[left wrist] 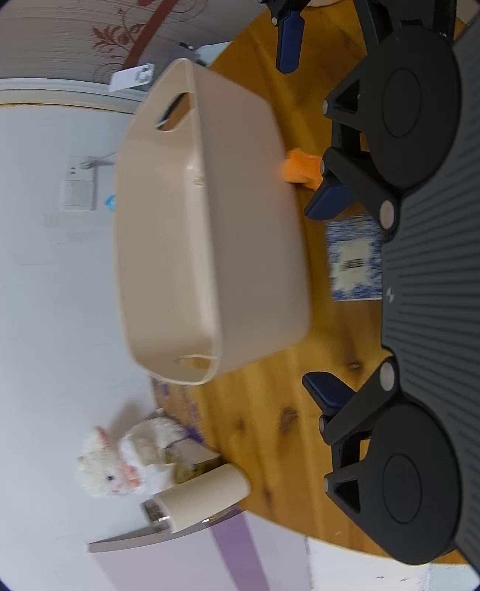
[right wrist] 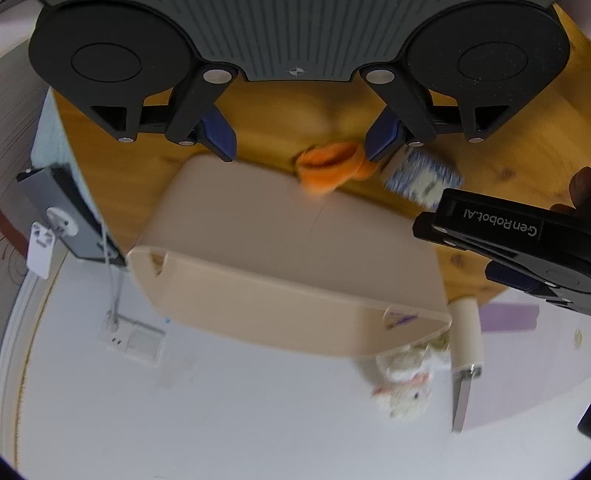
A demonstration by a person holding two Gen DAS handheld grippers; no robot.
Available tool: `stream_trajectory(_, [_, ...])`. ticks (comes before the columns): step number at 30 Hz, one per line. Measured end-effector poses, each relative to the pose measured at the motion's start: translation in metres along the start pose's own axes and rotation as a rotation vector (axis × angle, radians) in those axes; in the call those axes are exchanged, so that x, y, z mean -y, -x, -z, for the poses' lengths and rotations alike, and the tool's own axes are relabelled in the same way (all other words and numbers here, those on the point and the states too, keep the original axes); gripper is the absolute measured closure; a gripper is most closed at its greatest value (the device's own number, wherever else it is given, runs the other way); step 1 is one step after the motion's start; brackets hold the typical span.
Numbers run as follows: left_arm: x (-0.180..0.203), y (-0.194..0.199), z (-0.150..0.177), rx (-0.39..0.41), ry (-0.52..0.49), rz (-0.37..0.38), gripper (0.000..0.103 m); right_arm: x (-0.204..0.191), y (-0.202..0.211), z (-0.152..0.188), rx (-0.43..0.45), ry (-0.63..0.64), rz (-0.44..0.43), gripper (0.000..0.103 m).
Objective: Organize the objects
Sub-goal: 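Grasp the blue-and-white patterned box with the left tool while the right grasps the orange plush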
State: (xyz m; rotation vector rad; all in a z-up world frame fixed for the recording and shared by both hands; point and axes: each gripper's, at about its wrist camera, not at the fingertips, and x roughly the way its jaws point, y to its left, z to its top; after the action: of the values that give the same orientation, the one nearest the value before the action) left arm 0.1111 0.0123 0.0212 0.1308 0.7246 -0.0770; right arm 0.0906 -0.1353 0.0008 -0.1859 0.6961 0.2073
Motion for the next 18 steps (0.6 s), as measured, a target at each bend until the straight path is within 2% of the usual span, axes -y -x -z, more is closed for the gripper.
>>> stream_trajectory(7, [0.002,-0.022,0.023,-0.081,-0.006,0.035,0.013,-0.008,-0.019,0.015,-0.068,0.007,-0.02,0.023])
stream_trajectory(14, [0.001,-0.043,0.029,-0.14,0.031,0.098,0.013,-0.007,-0.034,0.019,-0.099,0.006,-0.025,0.016])
stream_trajectory(18, [0.002,-0.053,0.03,-0.143,0.025,0.085,0.013,-0.006,-0.043,0.018,-0.091,-0.003,-0.029,0.014])
